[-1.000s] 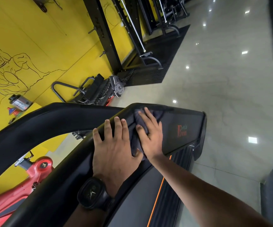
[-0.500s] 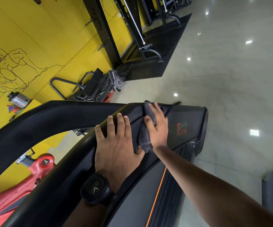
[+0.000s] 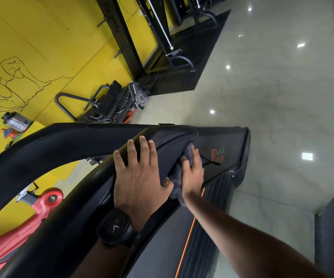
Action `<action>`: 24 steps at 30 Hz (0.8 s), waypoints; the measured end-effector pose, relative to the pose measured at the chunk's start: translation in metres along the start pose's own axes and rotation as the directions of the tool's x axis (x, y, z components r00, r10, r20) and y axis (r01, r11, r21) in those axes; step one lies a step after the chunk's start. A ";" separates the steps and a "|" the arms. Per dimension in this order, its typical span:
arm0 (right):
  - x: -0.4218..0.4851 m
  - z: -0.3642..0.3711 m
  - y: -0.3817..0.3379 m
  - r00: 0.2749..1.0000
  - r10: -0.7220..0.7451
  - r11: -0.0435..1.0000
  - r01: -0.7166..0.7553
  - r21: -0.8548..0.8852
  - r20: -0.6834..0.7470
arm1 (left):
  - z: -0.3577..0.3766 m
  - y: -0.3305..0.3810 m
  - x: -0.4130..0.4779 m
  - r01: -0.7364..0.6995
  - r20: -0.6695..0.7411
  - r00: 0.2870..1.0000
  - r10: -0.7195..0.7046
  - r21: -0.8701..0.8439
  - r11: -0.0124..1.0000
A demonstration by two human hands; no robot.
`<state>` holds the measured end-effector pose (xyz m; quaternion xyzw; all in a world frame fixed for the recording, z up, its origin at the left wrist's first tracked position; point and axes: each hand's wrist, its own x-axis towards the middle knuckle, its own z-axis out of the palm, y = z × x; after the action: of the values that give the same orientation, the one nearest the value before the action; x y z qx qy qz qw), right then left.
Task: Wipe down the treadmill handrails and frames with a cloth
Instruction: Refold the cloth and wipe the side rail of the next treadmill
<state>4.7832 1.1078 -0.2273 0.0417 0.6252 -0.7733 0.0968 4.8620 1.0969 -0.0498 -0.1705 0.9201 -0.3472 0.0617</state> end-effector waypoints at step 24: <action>0.026 0.001 -0.008 0.995 -0.090 0.996 0.090 -0.015 0.030 | 0.003 0.014 0.022 -0.013 -0.004 1.000 0.013 0.016 1.000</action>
<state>4.7559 1.1053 -0.2242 0.0012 0.6311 -0.7724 0.0714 4.8387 1.0965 -0.0611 -0.1633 0.9185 -0.3546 0.0635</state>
